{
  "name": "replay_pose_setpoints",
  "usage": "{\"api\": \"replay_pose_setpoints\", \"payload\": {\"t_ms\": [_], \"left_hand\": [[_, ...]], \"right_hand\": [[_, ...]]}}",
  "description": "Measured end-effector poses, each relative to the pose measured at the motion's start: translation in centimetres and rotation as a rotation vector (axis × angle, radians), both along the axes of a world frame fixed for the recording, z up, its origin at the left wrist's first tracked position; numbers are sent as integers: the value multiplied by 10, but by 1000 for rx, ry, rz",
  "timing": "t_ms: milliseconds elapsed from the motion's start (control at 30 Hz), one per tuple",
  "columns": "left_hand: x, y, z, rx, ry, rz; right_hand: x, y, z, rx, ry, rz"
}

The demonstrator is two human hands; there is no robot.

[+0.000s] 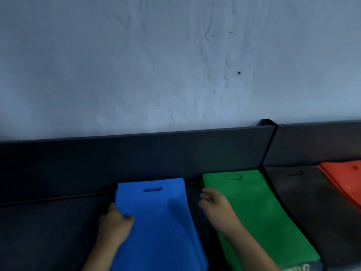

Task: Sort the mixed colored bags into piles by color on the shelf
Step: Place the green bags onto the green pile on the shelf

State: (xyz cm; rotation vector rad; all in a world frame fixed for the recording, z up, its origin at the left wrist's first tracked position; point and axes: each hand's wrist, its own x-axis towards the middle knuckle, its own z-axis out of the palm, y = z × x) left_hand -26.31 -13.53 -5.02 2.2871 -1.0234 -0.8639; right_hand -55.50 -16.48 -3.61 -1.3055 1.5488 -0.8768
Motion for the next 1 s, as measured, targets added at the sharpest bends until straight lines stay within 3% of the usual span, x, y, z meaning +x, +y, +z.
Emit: {"api": "replay_pose_setpoints", "payload": {"t_ms": [67,100,233,433,533,600,700,867,1000], "left_hand": [[-8,0,-4,3,-302,-32],[-20,2,-1,-74,-349,-52],[-76,-4,12,-333,17,-243],[-172,-15,24,-163,362,-351],[-204,-27,19,8,387,-282],[-224,-33,15,38,509,-192],[-241,-45,5,3,524,-52],[-279,-49,9,73,479,-86],[-302,-37,13,-95,460,-47]], "right_hand": [[-23,4,1,-36,48,-81],[-36,6,3,-56,71,-130],[-88,5,7,-90,191,-271],[-150,-13,-1,-66,408,-224],[-178,-25,-8,14,599,-66],[-194,-32,-12,58,660,39],[-214,-41,-19,63,605,134],[-240,-56,-24,121,475,272],[-251,-65,-32,7,458,316]]}}
